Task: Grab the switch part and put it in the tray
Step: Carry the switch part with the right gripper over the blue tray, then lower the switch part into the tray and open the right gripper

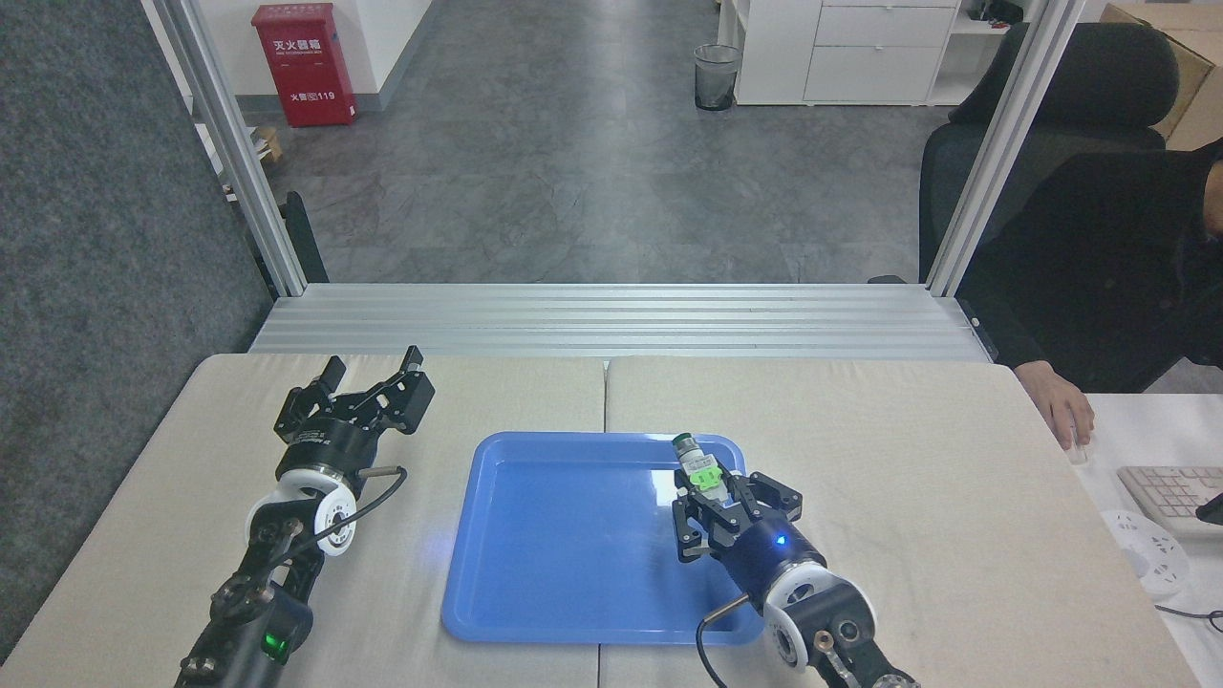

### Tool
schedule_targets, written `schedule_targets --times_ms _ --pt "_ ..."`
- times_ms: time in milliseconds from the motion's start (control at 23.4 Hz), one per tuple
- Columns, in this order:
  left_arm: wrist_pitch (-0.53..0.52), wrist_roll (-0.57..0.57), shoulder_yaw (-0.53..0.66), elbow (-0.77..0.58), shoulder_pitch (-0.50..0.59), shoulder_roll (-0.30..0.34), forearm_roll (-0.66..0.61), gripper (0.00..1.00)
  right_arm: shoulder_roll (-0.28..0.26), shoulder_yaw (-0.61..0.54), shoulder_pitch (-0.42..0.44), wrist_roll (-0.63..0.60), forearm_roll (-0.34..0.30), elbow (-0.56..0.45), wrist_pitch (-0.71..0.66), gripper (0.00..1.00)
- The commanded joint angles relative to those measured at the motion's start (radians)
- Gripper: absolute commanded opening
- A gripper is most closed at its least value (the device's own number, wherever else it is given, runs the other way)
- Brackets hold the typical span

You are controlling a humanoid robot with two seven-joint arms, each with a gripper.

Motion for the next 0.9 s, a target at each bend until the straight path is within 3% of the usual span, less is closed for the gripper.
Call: schedule_targets --times_ms 0,256,341,384,427,470,555,640,854 --pt "0.000 0.000 0.000 0.000 0.000 0.000 0.000 1.00 0.100 0.197 -0.003 0.017 0.106 0.100 -0.001 0.00" --pt "0.000 0.000 0.000 0.000 0.000 0.000 0.000 1.00 0.122 0.196 0.016 0.050 0.172 0.161 0.011 0.00" --pt "0.000 0.000 0.000 0.000 0.000 0.000 0.000 1.00 0.129 0.188 0.020 0.053 0.186 0.174 0.013 0.04" --pt "0.000 0.000 0.000 0.000 0.000 0.000 0.000 1.00 0.131 0.185 0.020 0.053 0.186 0.175 0.024 0.18" --pt "0.000 0.000 0.000 0.000 0.000 0.000 0.000 1.00 0.131 0.180 0.020 0.052 0.184 0.175 0.031 0.53" --pt "0.000 0.000 0.000 0.000 0.000 0.000 0.000 1.00 0.134 0.176 0.020 0.043 0.175 0.174 0.037 0.98" --pt "0.000 0.000 0.000 0.000 0.000 0.000 0.000 1.00 0.148 0.127 0.016 0.034 0.164 0.171 0.034 0.99" --pt "0.000 0.000 0.000 0.000 0.000 0.000 0.000 1.00 0.194 0.023 -0.012 -0.053 0.134 0.158 0.030 0.99" --pt "0.000 0.000 0.000 0.000 0.000 0.000 0.000 1.00 0.192 -0.102 -0.128 -0.095 0.069 0.151 0.031 0.99"
